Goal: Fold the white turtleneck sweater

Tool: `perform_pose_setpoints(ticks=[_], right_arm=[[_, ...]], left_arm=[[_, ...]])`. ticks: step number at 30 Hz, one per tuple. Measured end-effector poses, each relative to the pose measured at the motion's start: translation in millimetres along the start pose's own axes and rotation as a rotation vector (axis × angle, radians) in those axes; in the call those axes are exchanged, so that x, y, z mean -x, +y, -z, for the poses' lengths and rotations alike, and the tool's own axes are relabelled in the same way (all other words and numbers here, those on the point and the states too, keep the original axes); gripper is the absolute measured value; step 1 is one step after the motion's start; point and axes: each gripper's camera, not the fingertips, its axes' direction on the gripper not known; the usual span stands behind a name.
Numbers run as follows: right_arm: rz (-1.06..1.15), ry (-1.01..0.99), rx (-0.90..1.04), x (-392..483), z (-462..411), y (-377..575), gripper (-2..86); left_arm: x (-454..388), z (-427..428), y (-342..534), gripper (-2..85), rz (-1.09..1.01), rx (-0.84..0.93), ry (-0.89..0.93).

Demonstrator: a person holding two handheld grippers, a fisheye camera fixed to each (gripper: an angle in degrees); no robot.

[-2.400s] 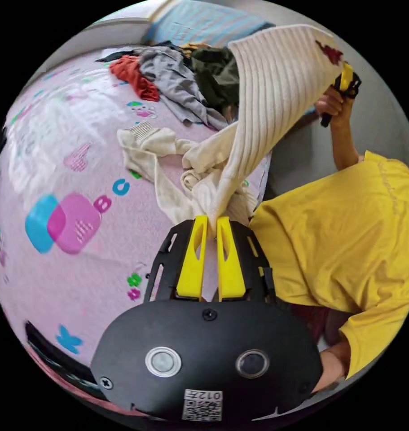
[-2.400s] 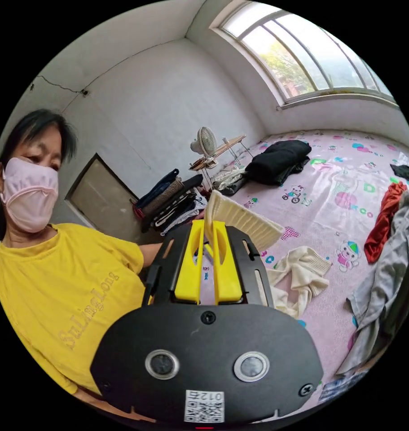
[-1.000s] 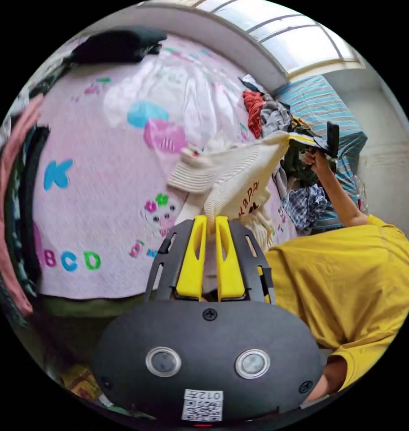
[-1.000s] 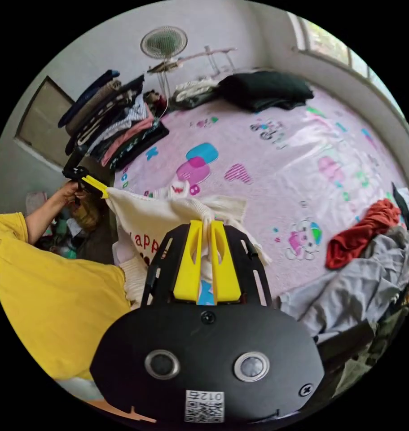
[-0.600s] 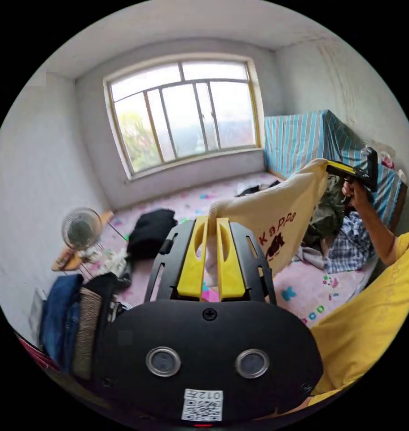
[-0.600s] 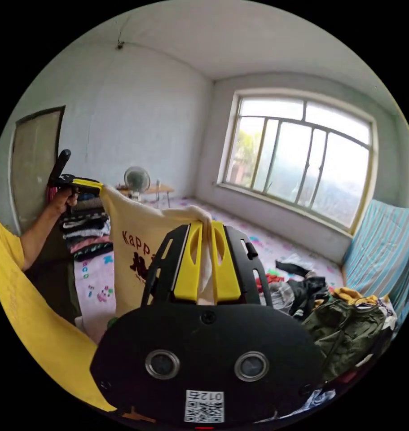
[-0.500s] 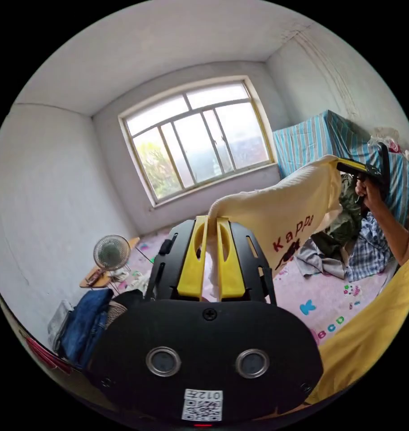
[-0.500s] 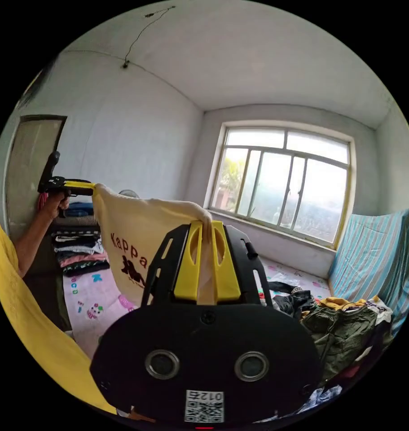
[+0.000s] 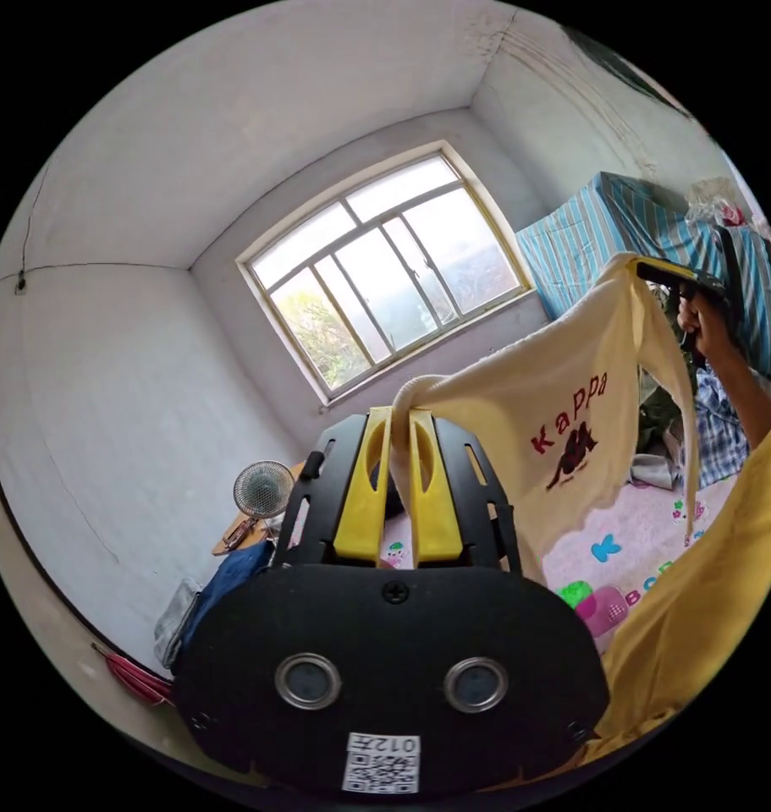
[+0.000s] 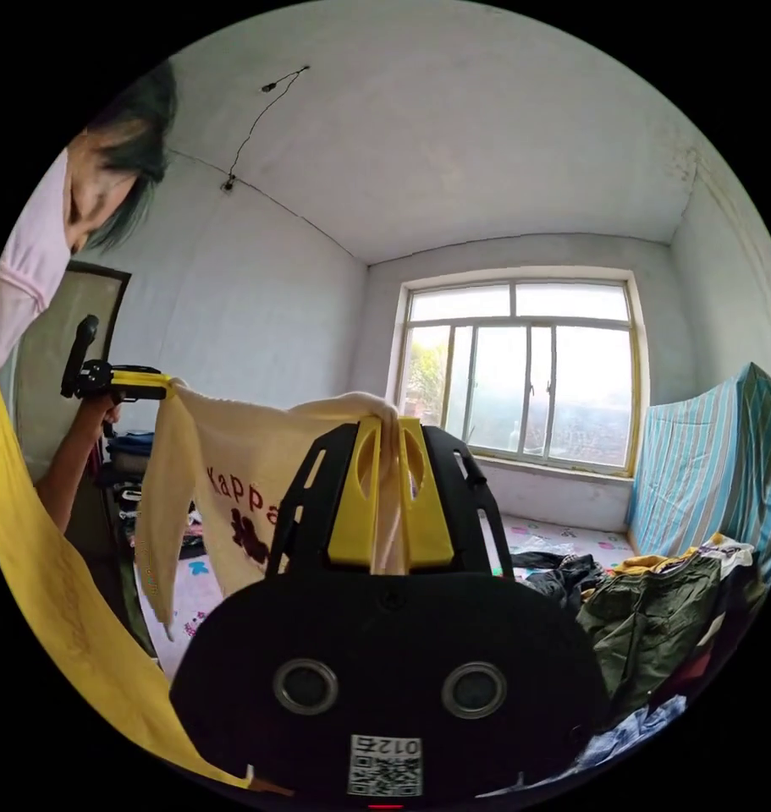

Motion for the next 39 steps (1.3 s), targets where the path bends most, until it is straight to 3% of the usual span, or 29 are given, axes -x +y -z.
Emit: perform_pose_setpoints(ticks=[6, 10, 14, 17, 21, 24, 29, 33, 39], right_arm=[[-0.041, -0.025, 0.225, -36.2, -87.1, 39.9, 1.9], [-0.068, -0.029, 0.433, -71.2, -187.0, 81.7, 2.1], [-0.221, -0.05, 0.81, -121.4, -347.8, 159.5, 2.4], [-0.235, -0.005, 1.041, -129.7, -417.2, 224.6, 2.5], [-0.304, -0.067, 1.126, -130.4, -427.5, 295.0, 3.0], [-0.397, -0.154, 1.225, -131.1, -404.5, 356.6, 4.1], [-0.5, -0.187, 1.369, -122.6, -331.7, 437.2, 6.1], [-0.649, -0.172, 1.42, -127.7, -280.1, 477.9, 7.3], [-0.681, -0.136, 1.413, -132.0, -295.8, 501.3, 8.6]], left_arm=[[-12.9, -125.2, -1.6, 1.3, -0.09, 0.204, 0.111], [-21.2, -302.8, 20.2, 1.4, -0.117, 0.39, 0.265], [-25.5, -521.8, 80.8, 1.4, 0.186, 0.657, 0.55], [-41.3, -625.5, 169.2, 1.0, 0.491, 0.875, 0.698], [-73.4, -655.0, 262.4, 0.5, 0.655, 0.916, 0.781], [-124.1, -640.3, 322.7, 0.4, 0.579, 0.968, 0.874], [-251.1, -533.9, 415.4, 0.5, 0.361, 1.089, 1.031], [-308.7, -475.0, 459.4, 0.8, 0.24, 1.186, 0.975], [-327.8, -450.3, 496.2, 1.3, 0.116, 1.221, 0.728]])
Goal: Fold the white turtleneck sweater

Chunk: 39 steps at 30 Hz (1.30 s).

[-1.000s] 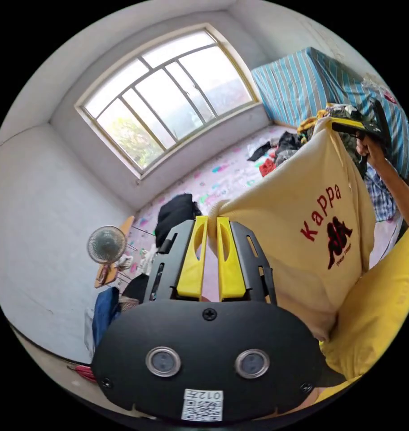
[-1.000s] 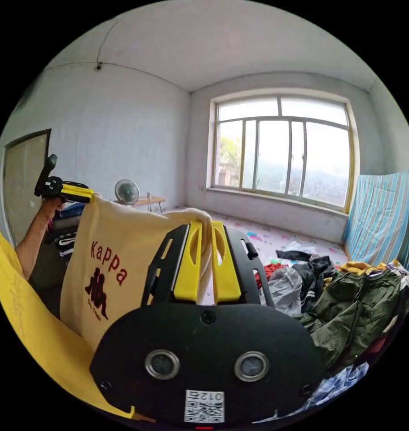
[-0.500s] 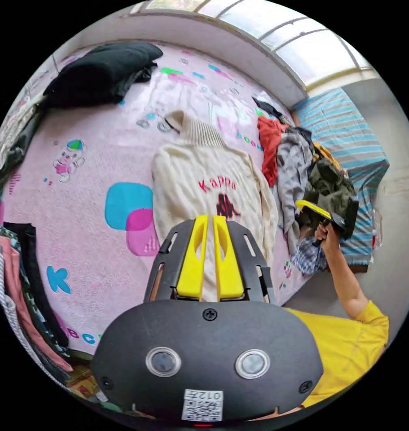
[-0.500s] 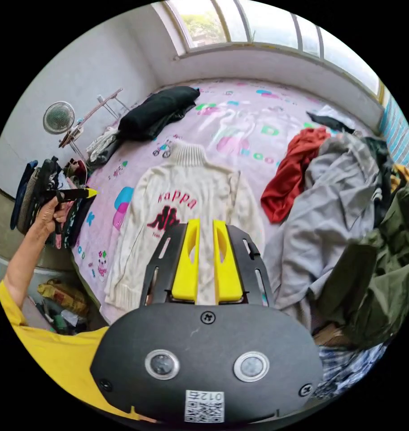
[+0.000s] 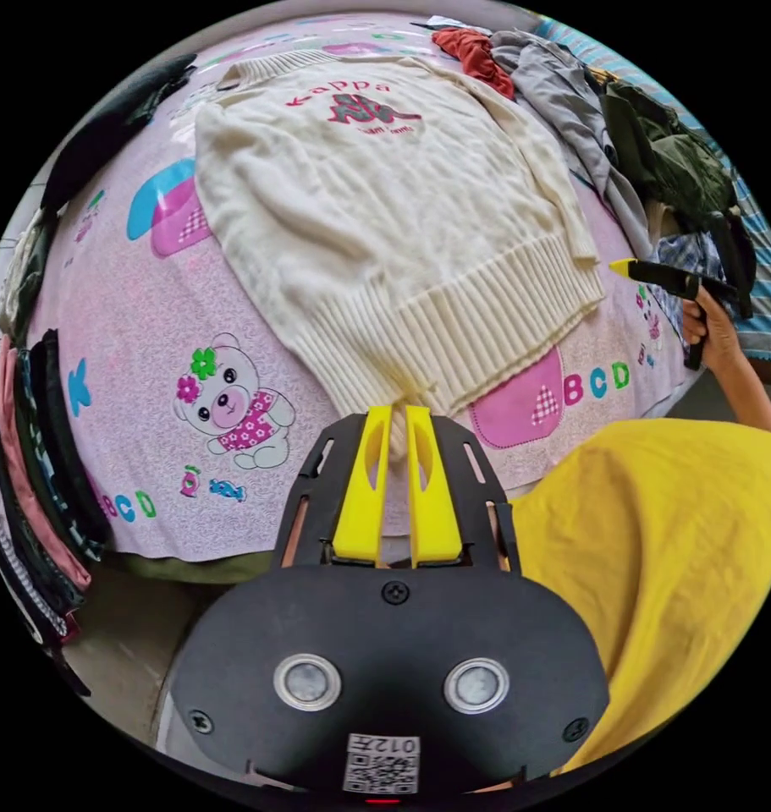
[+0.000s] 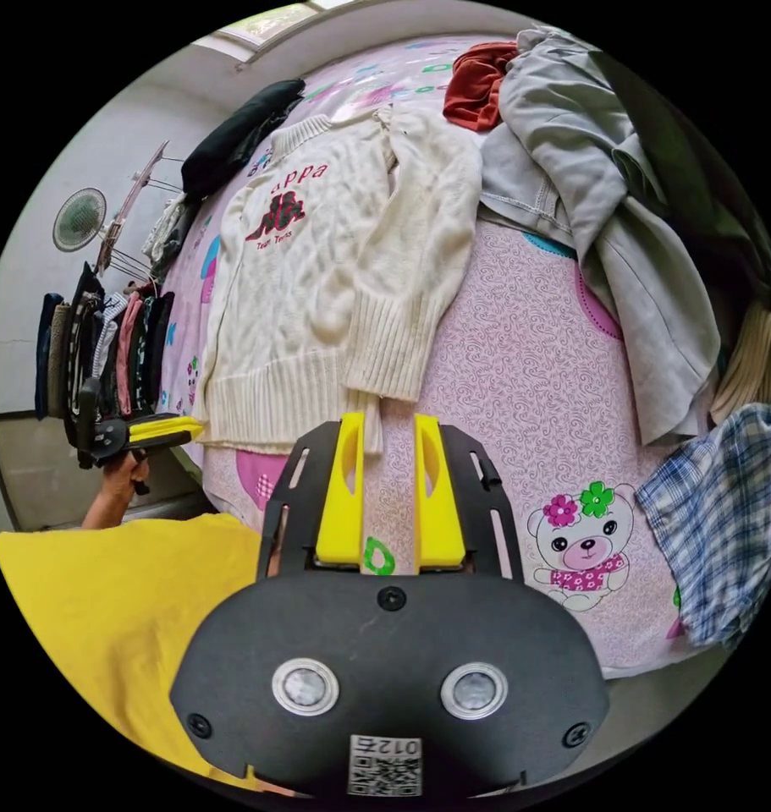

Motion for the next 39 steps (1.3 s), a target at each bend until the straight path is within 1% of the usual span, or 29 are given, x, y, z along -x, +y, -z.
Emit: perform_pose_setpoints(ticks=[2, 3, 6, 9, 12, 15, 18, 21, 22, 24, 26, 27, 28, 29, 30, 31, 34, 35, 36, 39], right_arm=[[-0.003, 0.026, -0.019, 1.7, -5.0, -14.2, 8.8], [0.002, 0.071, -0.022, 3.8, -9.7, -23.8, 8.9], [0.026, 0.174, 0.034, 6.3, -29.5, -46.8, 8.5], [0.065, 0.249, 0.06, 7.9, -39.4, -59.3, 5.9], [0.103, 0.249, 0.05, 7.8, -37.8, -63.4, 3.8], [0.113, 0.304, 0.019, -0.2, -24.9, -64.8, 3.3], [0.124, 0.426, 0.025, -12.8, -19.3, -66.1, 4.0], [0.107, 0.524, 0.103, -26.1, -30.2, -68.3, 6.1], [0.096, 0.547, 0.095, -27.6, -30.3, -67.2, 6.4], [0.066, 0.579, -0.008, -26.0, -21.2, -56.7, 6.9], [0.061, 0.532, -0.083, -20.3, -13.3, -45.2, 6.9], [0.055, 0.467, -0.112, -17.4, -11.6, -37.8, 6.9], [0.055, 0.417, -0.114, -16.8, -12.6, -34.9, 6.9], [0.059, 0.309, -0.083, -17.6, -18.9, -32.2, 7.1], [0.044, 0.218, -0.043, -21.8, -28.3, -32.1, 7.5], [0.028, 0.18, -0.029, -25.4, -32.6, -32.4, 7.7], [-0.097, 0.032, 0.003, -51.7, -47.7, -36.8, 8.2], [-0.136, -0.025, 0.016, -62.1, -52.0, -39.0, 8.3], [-0.166, -0.071, 0.02, -71.0, -55.6, -40.6, 8.4], [-0.214, -0.12, 0.062, -86.2, -69.7, -45.2, 7.8]], left_arm=[[13.0, 0.6, 8.1, 1.8, 0.053, -0.057, -0.004], [17.0, -0.4, 10.0, 2.0, 0.069, -0.063, 0.002], [37.9, -15.7, 18.9, 2.7, 0.13, -0.042, 0.071], [52.2, -40.7, 28.9, 2.9, 0.165, -0.003, 0.05], [62.0, -66.3, 37.3, 2.9, 0.166, 0.029, 0.139], [73.2, -65.5, 58.1, 2.3, 0.171, 0.026, 0.161], [100.6, -46.3, 97.2, 1.9, 0.211, -0.022, 0.096], [147.0, -37.8, 144.4, 1.9, 0.357, -0.026, -0.036], [162.6, -39.8, 162.3, 1.9, 0.42, -0.008, -0.082], [174.0, -45.3, 187.4, 2.0, 0.487, 0.008, -0.121], [164.1, -56.3, 217.7, 2.3, 0.511, -0.037, -0.08], [158.9, -60.9, 224.7, 2.4, 0.516, -0.055, -0.047], [145.9, -72.7, 237.0, 2.7, 0.504, -0.099, 0.066], [131.4, -89.2, 244.6, 3.1, 0.467, -0.128, 0.214], [125.1, -99.2, 247.0, 3.4, 0.459, -0.125, 0.28], [114.4, -119.7, 249.4, 4.0, 0.439, -0.107, 0.393], [100.7, -154.7, 257.1, 5.3, 0.442, -0.093, 0.566], [97.2, -161.6, 260.0, 5.7, 0.439, -0.094, 0.606], [95.8, -164.2, 261.2, 5.9, 0.437, -0.089, 0.61], [93.2, -172.5, 267.0, 4.7, 0.432, -0.047, 0.555]])
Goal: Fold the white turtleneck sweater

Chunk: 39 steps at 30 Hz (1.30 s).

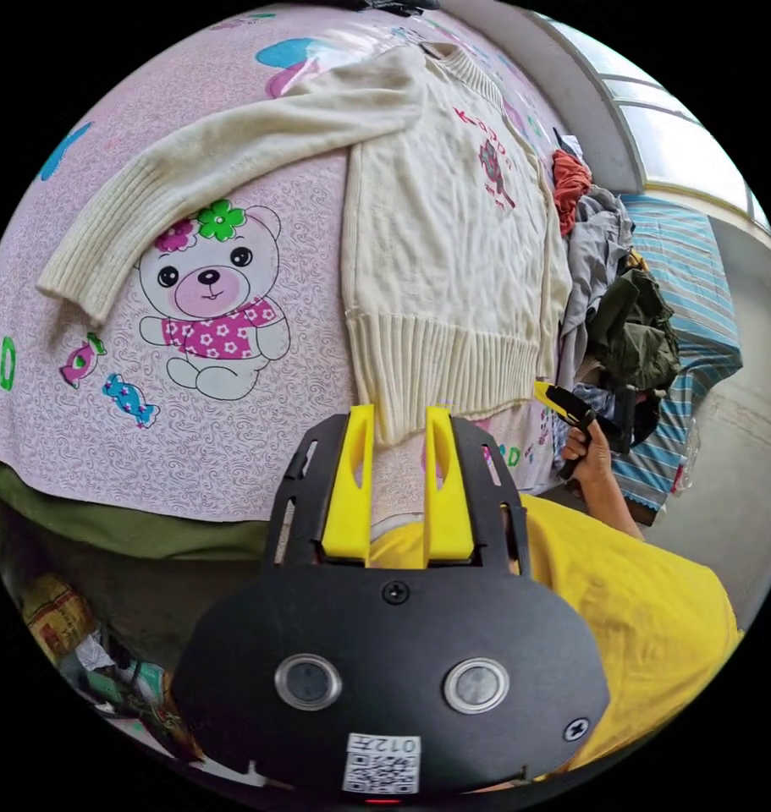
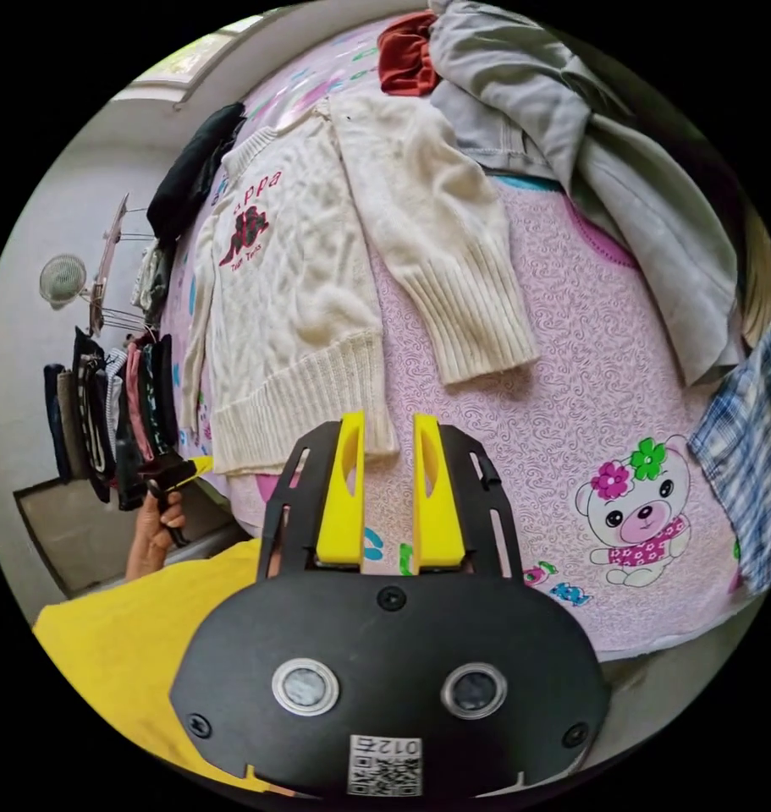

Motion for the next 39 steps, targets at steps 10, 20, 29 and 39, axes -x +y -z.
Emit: perform_pose_setpoints(ticks=[10, 20, 29, 39], right_arm=[[0.083, -0.031, 0.011, -10.6, 4.4, 10.0, 3.0], [0.086, 0.003, 0.118, -27.5, -4.9, 27.3, 3.6], [0.229, 0.223, 0.214, 17.4, -29.6, 18.5, 6.3], [0.315, 0.34, 0.29, 65.3, -59.4, 7.2, 1.9]], left_arm=[[17.2, -1.8, 45.2, 0.6, 0.011, 0.057, 0.041], [4.5, -14.8, 99.4, 0.9, -0.025, 0.048, 0.09], [-37.2, 63.7, 7.4, 5.6, -0.144, -0.148, -0.498], [-84.0, -10.7, -44.1, 1.6, -0.337, 0.105, -0.902]])
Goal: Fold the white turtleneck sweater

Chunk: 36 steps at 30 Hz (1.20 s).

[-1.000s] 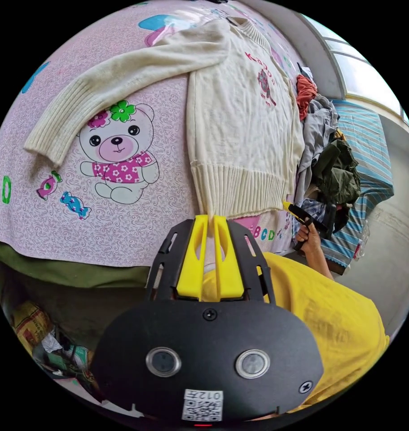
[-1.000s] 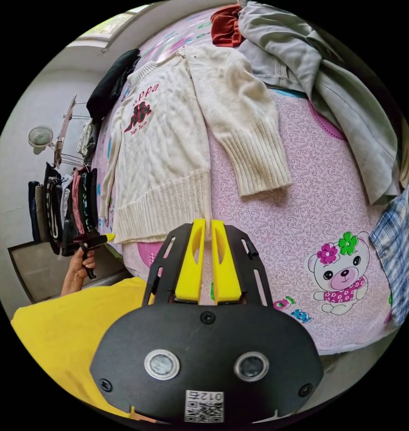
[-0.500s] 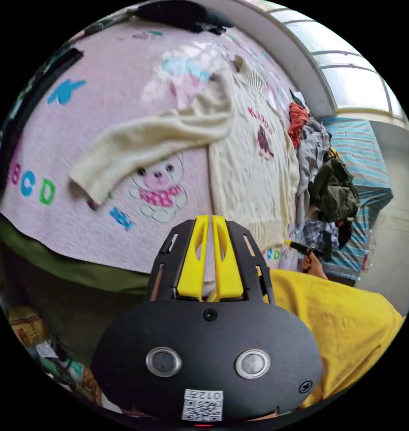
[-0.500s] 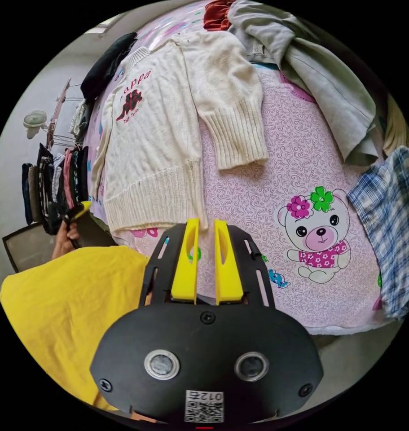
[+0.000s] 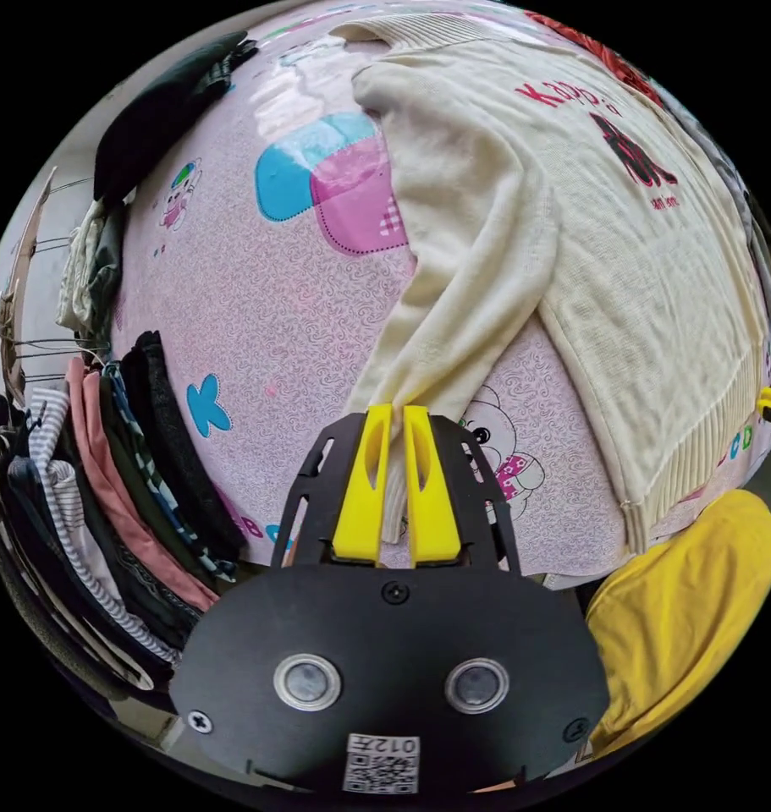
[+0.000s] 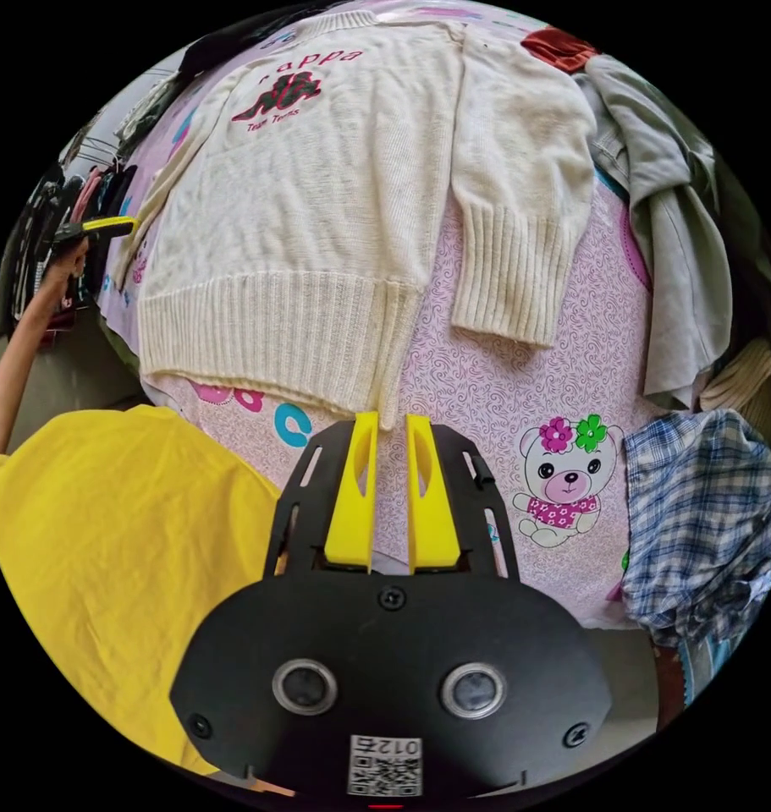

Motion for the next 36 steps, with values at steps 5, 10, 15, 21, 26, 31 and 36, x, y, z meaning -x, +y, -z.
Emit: perform_pose_setpoints(ticks=[5, 10, 15, 21, 26, 31, 36], right_arm=[[0.017, 0.011, 0.018, 13.9, -2.1, -8.8, 1.7], [0.042, 0.095, 0.025, 38.2, -6.5, -15.2, 2.0], [-0.056, -0.001, -0.047, 33.2, -5.3, -8.3, 3.7], [-0.146, 0.043, -0.181, 13.0, 30.0, 2.6, 5.4], [-0.06, 0.199, -0.314, 22.4, 46.4, -11.5, 8.5], [0.279, 0.42, -0.303, 66.6, 22.8, -26.8, 8.8], [0.371, 0.442, -0.24, 63.4, 4.0, -42.8, 5.4]], left_arm=[[56.3, -5.2, 27.9, 0.6, 0.231, 0.031, -0.018], [111.3, -24.2, 61.0, 0.5, 0.396, 0.03, 0.136], [151.5, -19.3, 100.7, 0.4, 0.671, -0.226, 0.485], [112.0, 27.0, 89.9, 0.4, 0.597, -0.421, 0.488], [-16.7, 32.3, 4.2, 0.4, 0.128, -0.325, 0.681], [-114.9, 23.3, -44.4, 0.5, -0.121, -0.205, 0.717], [-145.7, 8.1, -66.3, 0.4, -0.196, -0.129, 0.755]])
